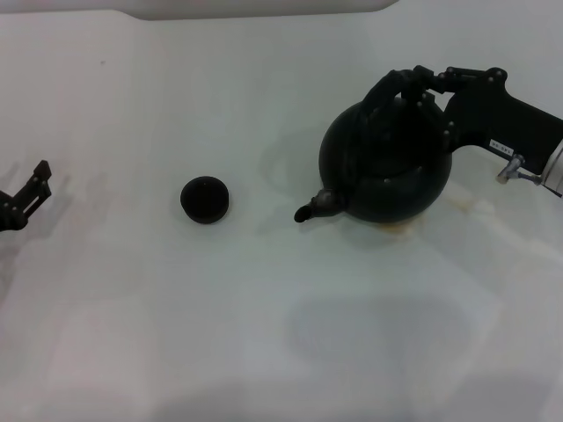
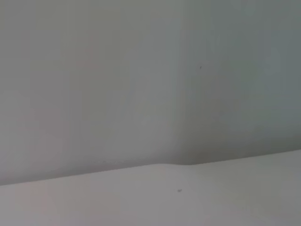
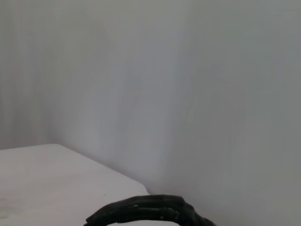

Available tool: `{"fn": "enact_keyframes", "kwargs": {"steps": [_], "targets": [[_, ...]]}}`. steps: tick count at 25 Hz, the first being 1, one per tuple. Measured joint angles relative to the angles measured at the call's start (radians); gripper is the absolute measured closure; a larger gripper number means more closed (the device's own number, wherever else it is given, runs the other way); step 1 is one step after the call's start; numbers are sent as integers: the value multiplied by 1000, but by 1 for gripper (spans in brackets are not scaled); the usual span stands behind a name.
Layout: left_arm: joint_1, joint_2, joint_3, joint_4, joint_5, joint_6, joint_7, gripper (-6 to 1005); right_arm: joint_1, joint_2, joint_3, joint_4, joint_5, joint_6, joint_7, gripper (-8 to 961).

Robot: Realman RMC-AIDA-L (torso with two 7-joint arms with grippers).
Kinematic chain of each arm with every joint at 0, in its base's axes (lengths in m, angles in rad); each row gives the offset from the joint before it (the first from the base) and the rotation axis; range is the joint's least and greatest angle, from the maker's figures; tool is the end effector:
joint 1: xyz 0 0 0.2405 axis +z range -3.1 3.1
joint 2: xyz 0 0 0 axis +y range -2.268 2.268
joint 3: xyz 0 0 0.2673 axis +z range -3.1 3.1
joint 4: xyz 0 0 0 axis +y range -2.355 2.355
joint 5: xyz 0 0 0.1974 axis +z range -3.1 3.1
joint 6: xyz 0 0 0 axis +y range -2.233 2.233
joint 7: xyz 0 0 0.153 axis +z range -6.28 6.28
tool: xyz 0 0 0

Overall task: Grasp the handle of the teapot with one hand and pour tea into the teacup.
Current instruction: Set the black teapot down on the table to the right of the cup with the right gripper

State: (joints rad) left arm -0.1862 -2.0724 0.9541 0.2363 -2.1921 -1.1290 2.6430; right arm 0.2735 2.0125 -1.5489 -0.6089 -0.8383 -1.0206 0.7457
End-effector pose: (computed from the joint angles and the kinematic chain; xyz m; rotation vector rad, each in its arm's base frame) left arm -0.3959 0.2568 -0.0114 -1.8516 -0.6712 -0.5102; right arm 0.2867 0.3217 -0.0328 -2.2830 0.3371 0.6832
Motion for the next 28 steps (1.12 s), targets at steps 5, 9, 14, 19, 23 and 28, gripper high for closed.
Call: {"fn": "enact_keyframes", "kwargs": {"steps": [5,9,14,19,23,28], "targets": [[-6,0,0,-1,0,0,-1,200,0,0,0,1,0,1,-1,792],[-8,0,0,0,0,0,-1,200,0,-1,0,3,-3,5,-2,778],[-11,0,0,0,0,0,-2,199,17,-3,0,35,-7,3,-7,777],[-15,0,0,0,0,0,-3,199,25,-3,0,53,-8,1,-43,767],[-17,0,0,0,0,0,-3,198,26,-3,0,54,-8,0,-55,757],[-21,-1,0,0,0,0,-3,198,25,-6,0,54,-9,-15,-56,744]]}}
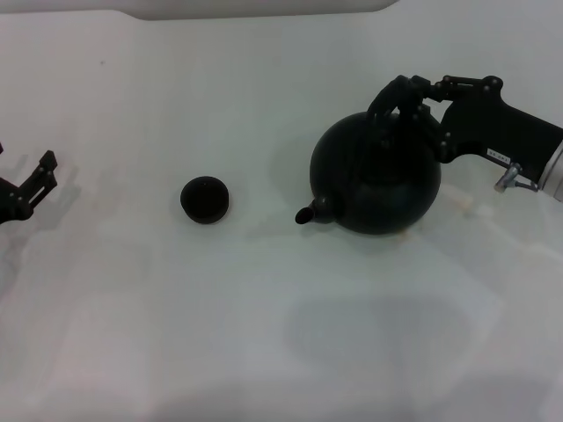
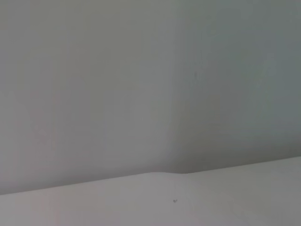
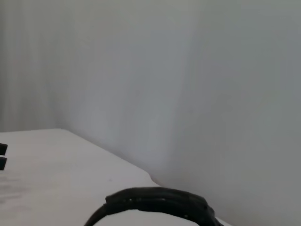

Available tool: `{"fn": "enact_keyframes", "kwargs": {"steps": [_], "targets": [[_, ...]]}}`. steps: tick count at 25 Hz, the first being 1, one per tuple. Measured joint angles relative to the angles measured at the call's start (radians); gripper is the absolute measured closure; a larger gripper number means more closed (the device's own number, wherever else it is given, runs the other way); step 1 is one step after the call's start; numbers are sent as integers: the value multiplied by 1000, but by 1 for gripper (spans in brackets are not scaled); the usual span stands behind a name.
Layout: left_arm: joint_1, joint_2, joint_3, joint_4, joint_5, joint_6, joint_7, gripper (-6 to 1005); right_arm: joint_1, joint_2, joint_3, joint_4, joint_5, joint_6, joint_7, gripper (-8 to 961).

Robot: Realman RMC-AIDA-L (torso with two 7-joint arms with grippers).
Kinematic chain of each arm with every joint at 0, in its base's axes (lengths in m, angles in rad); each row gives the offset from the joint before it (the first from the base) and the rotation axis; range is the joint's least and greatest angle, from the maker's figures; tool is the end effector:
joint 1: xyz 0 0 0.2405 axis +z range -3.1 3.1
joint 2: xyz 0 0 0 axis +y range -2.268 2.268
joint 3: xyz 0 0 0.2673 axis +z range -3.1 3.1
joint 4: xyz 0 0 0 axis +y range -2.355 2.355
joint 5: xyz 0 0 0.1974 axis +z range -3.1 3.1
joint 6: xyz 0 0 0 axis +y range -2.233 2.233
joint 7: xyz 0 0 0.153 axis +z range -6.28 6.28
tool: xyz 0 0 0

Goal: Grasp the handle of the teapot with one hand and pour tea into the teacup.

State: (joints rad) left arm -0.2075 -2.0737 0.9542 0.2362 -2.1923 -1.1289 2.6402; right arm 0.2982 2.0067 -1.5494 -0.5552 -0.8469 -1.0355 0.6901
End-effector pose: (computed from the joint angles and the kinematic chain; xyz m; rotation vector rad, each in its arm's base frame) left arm -0.3901 0.2651 -0.0120 -1.8597 -0.6560 -0.5270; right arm 0.2917 0.3212 -0.0369 -2.3119 0.2899 0.6398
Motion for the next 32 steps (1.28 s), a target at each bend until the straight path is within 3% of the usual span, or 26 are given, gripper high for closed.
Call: {"fn": "enact_keyframes", "kwargs": {"steps": [3,9,20,22,29,32], "targets": [[-2,1,0,1,0,0,0,197,-3,0,0,0,0,-8,-1,737],[-9,2,-1,3,-2,0,1,197,-5,-5,0,1,0,-30,3,569],[-15,4,-4,3,-3,0,4,196,-34,-7,30,-6,0,-51,1,383],[-15,4,-5,3,-5,0,4,196,-58,-12,57,-14,0,-67,-2,154],[-16,5,-6,14,-7,1,6,195,-115,-29,165,-20,0,-118,-4,94],[-14,4,-7,35,-10,4,6,195,-149,-25,258,-27,0,-124,-14,96]]}}
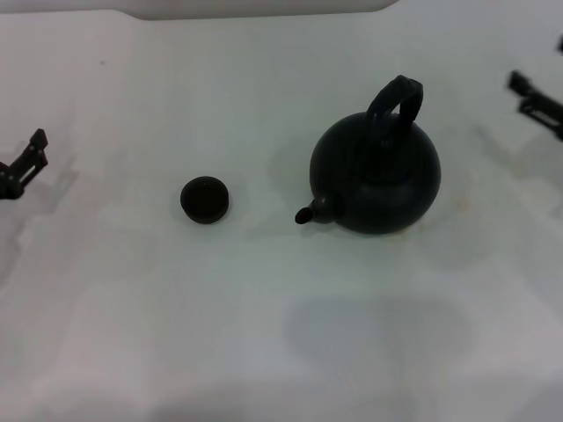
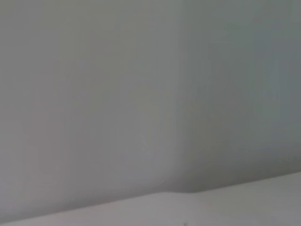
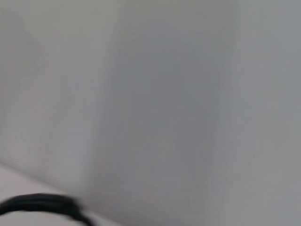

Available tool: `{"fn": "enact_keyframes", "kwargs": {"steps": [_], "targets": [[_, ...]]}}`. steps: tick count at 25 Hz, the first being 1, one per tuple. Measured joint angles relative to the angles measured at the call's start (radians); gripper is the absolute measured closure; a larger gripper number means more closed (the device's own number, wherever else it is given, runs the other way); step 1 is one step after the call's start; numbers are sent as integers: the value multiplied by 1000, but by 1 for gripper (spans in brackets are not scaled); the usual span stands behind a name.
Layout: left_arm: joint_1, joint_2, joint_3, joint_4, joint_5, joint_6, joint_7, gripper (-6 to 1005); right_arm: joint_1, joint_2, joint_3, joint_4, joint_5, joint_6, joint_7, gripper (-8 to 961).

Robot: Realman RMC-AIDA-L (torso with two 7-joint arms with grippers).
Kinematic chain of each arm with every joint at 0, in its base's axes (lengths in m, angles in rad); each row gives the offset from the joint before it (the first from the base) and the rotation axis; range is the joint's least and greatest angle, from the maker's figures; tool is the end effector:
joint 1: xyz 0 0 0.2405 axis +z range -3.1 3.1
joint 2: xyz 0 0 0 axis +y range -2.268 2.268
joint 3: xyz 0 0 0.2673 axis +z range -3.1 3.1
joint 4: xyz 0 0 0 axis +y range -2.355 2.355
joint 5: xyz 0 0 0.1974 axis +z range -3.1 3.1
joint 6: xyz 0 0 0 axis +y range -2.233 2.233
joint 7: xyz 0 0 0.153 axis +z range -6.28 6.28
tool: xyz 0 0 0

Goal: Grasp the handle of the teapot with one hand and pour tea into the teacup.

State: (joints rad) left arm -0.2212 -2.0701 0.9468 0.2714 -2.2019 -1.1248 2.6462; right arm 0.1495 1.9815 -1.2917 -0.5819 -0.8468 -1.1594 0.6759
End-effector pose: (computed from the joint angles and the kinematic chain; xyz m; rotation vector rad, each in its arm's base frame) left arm -0.3852 0.2774 -0.0015 -1.8448 -0.6017 -0.5329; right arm 0.3402 0.2941 0.0308 -2.0393 0.3651 0.6681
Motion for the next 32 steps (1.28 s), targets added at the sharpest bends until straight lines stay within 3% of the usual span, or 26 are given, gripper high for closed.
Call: {"fn": "enact_keyframes", "kwargs": {"steps": [5,15,21,26,28,32], "targets": [[-5,-3,-5,21,-71,-12,47,194,-20,34,194,19,6,-4,-50,98],[-48,-4,-5,20,-196,-32,105,193,72,34,482,219,10,-4,-124,103],[-78,-2,-5,10,-209,1,121,191,108,40,502,321,43,-32,-369,105],[-89,2,-23,11,-209,18,130,191,151,41,504,481,190,-208,-521,105],[-88,2,-35,17,-209,14,130,191,151,41,504,517,211,-343,-534,105],[-84,2,-75,21,-208,-25,127,192,143,41,504,532,212,-440,-535,105]]}}
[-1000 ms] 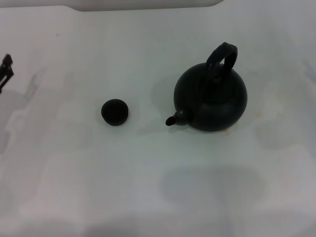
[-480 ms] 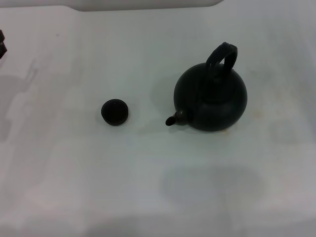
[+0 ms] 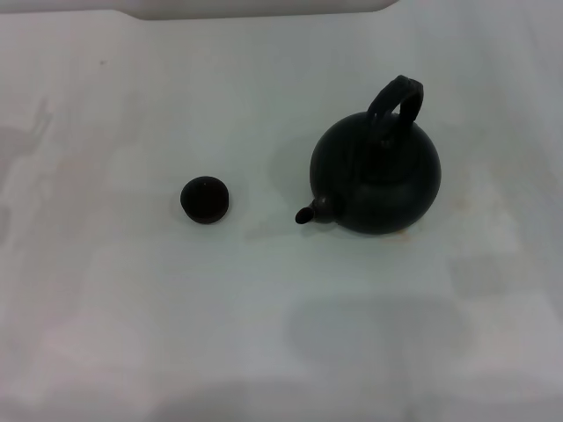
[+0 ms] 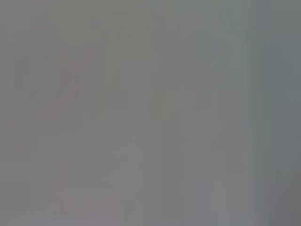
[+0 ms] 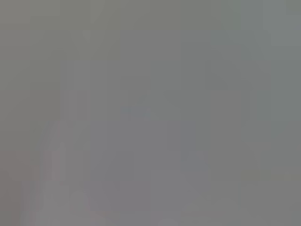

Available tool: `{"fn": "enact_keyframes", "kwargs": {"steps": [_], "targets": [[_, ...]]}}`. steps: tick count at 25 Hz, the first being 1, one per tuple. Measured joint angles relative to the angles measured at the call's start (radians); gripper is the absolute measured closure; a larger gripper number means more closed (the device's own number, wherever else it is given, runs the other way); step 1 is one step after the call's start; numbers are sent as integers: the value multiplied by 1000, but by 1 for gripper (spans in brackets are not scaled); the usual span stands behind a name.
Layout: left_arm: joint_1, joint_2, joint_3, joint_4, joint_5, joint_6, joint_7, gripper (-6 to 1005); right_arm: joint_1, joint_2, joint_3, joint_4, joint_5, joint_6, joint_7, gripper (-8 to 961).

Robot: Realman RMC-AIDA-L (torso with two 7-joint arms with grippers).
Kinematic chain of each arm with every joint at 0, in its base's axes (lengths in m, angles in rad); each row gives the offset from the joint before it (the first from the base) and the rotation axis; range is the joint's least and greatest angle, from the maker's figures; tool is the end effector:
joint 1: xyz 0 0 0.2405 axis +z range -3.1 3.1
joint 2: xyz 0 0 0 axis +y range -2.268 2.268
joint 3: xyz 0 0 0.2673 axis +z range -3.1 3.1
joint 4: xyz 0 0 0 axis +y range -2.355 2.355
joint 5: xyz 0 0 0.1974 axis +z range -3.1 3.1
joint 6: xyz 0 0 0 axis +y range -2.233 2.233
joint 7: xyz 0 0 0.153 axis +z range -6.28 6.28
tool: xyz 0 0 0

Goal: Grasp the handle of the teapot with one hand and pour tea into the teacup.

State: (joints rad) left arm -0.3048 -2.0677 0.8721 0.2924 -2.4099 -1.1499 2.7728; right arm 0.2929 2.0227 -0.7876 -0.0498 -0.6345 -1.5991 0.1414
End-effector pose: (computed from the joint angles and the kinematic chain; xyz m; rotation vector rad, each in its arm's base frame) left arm -0.3682 0.3187 0.0445 -1.6122 -0.4512 -0.5958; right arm 0.3577 0.2728 0.0686 -1.4324 0.1934 0.7009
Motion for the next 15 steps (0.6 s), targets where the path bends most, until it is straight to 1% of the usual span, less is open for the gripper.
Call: {"fn": "enact_keyframes", "kwargs": {"steps": [2,6,7,9,12,15], "targets": [[1,0,-6,0,3,-24,-2,193,-2,0,0,9,1,-27,-1,105],[7,1,0,1,10,-85,-14,194,-3,0,-4,23,0,-24,3,105],[11,2,4,1,23,-119,-39,194,-3,0,-6,29,-1,-23,4,105],[12,3,5,1,34,-127,-54,194,-2,-1,-7,38,-3,-23,5,105],[14,4,5,7,64,-132,-132,195,-1,-1,-8,44,-4,-23,6,105],[17,5,5,18,75,-104,-211,195,-3,-1,-7,48,-3,-19,6,105]]}}
